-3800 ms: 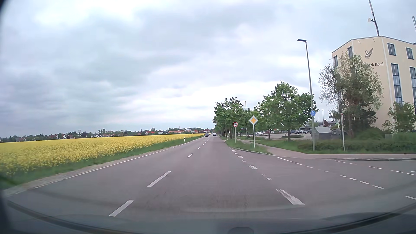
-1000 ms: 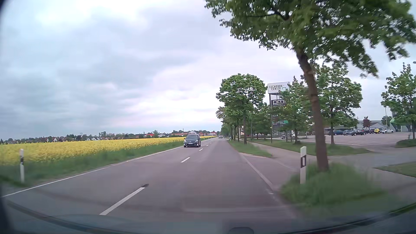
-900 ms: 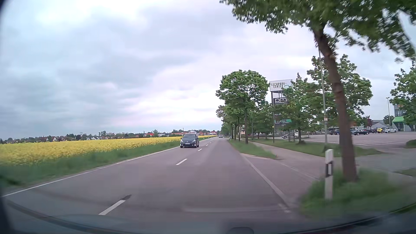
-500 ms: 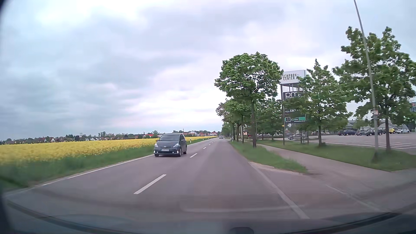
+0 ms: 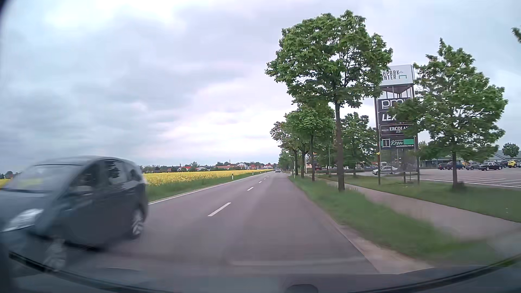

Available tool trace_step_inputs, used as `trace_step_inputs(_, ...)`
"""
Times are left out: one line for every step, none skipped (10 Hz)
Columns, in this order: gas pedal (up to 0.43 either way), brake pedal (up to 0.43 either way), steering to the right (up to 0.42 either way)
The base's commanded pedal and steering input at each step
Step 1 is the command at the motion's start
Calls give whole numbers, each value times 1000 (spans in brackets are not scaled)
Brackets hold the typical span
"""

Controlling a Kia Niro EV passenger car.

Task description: Follow the waypoints while adhering to traffic rules and regulations

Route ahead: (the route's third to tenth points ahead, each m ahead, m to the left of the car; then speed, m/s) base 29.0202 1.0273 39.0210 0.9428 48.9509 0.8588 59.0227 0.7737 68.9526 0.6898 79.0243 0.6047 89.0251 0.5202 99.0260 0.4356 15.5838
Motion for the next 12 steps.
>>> trace_step_inputs(189,0,-3)
trace_step_inputs(189,0,-2)
trace_step_inputs(189,0,-2)
trace_step_inputs(189,0,-2)
trace_step_inputs(189,0,-2)
trace_step_inputs(189,0,-1)
trace_step_inputs(189,0,-2)
trace_step_inputs(189,0,-1)
trace_step_inputs(189,0,0)
trace_step_inputs(189,0,0)
trace_step_inputs(189,0,0)
trace_step_inputs(189,0,1)
